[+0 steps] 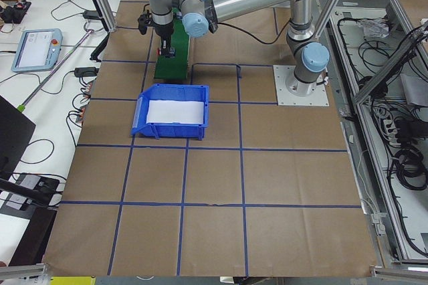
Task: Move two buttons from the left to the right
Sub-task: 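Place the red button on the conveyor with the left gripper while the right gripper lowers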
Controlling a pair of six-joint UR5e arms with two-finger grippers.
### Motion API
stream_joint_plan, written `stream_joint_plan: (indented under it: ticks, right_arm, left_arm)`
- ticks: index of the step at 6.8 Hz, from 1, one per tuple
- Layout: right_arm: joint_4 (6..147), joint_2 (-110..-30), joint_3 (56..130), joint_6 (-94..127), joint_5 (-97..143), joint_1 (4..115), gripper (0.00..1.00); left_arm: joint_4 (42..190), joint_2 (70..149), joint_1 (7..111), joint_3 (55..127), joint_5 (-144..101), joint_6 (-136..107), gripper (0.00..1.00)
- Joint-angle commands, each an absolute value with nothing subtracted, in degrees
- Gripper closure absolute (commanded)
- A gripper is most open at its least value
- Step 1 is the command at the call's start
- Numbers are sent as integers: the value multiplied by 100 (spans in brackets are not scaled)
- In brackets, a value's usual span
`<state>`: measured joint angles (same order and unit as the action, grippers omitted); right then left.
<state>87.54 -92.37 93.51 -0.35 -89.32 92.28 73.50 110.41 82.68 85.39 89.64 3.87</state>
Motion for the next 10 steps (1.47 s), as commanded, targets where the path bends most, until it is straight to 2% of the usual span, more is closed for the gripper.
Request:
stream_joint_plan:
  ticks: [1,6,7,8,10]
  right_arm:
    - [8754,-9237,9352,-35,-8930,9229,0]
    - [8763,-9229,9369,-44,-8930,9229,0]
    - [8893,-9220,9360,-44,-8921,9229,0]
    - [9417,-9081,9395,-61,-8930,9229,0]
    - [10138,-8651,9404,-105,-8930,9185,0]
  left_arm:
    - [7260,11293,8534,8569,8956,114,100]
    - [6743,11698,8543,8831,8965,571,100]
    - [6263,11698,8534,9016,8965,528,78]
    - [6145,11698,8534,9165,8939,284,1]
    - [6231,11576,8534,8975,8956,105,0]
